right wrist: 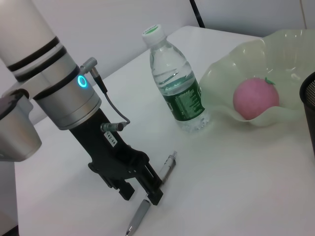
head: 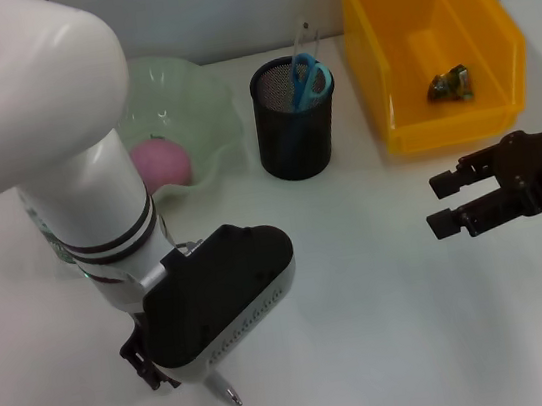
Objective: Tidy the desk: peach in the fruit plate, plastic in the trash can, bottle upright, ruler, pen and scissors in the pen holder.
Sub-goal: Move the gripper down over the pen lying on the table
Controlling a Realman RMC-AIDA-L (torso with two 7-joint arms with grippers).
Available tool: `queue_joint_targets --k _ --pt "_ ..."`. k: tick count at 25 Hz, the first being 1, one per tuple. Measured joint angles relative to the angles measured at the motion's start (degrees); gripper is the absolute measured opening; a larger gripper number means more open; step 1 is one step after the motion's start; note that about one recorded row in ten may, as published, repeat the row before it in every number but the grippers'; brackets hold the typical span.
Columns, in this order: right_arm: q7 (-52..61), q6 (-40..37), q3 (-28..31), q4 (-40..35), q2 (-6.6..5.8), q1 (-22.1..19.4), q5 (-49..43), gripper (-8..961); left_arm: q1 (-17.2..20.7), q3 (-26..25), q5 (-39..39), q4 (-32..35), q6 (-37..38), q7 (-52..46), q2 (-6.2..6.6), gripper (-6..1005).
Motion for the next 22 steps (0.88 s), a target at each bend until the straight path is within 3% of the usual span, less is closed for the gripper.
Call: queue_joint_targets --k 5,22 --pt "0.0 0.41 -0.22 0.0 0.0 0.07 0.0 769 -0.03 -0.01 0.27 -0.27 -0.24 0.49 0.0 607" --pt "0.08 0.64 -0.62 -0.01 0.09 0.44 0.01 768 -0.36 0.17 0.5 -1.28 -1.43 0.6 0.0 476"
